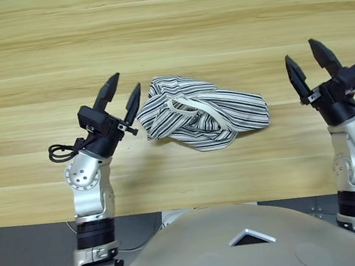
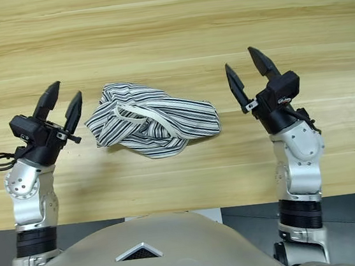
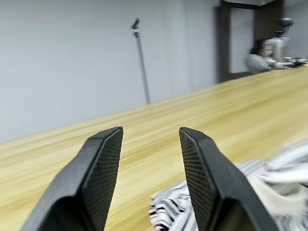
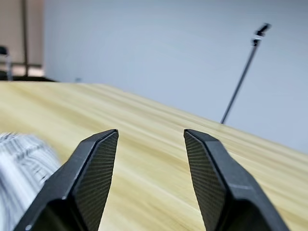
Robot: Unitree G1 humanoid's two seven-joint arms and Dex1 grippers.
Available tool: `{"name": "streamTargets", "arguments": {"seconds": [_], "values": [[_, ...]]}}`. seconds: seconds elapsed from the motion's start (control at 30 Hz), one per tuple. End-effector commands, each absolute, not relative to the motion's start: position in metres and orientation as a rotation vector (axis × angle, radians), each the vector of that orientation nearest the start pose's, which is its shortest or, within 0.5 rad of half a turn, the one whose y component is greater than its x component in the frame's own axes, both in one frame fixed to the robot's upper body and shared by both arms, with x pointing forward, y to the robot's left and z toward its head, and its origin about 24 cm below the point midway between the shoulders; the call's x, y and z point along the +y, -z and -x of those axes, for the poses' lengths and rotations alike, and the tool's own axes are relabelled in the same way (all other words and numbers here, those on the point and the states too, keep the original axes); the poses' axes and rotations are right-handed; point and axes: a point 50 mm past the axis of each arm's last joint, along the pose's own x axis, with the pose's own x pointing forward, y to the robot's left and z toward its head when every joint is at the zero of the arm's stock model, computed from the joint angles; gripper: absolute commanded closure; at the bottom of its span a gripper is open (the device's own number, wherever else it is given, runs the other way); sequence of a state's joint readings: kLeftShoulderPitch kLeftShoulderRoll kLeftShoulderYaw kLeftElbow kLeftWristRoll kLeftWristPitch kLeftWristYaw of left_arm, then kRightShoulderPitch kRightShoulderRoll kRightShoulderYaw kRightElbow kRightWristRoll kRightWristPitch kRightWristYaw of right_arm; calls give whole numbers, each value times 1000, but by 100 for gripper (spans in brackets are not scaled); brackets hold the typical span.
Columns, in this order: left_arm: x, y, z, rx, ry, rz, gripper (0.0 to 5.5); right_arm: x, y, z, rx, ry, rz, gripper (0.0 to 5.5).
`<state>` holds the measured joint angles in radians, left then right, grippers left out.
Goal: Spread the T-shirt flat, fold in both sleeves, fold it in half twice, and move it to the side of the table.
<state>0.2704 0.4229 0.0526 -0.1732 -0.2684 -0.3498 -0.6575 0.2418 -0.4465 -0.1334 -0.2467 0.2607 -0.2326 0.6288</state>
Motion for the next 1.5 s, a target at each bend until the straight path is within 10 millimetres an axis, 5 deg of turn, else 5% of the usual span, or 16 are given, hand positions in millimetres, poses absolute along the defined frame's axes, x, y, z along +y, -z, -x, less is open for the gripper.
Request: {"name": "streamTargets", "arguments": {"seconds": [0.03,0.37,1.03,1.5], "values": [[209,-77,-185,-98,807,-418,332,-215,-95,-184,-150,-751,450,298],[196,-63,-182,64,1002,-455,332,-185,-66,-151,62,-1084,500,298],[184,-40,-187,107,972,-443,332,-181,-26,-172,165,-1056,707,298],[186,-28,-189,159,926,-486,332,-178,-21,-174,138,-1030,743,298]]}}
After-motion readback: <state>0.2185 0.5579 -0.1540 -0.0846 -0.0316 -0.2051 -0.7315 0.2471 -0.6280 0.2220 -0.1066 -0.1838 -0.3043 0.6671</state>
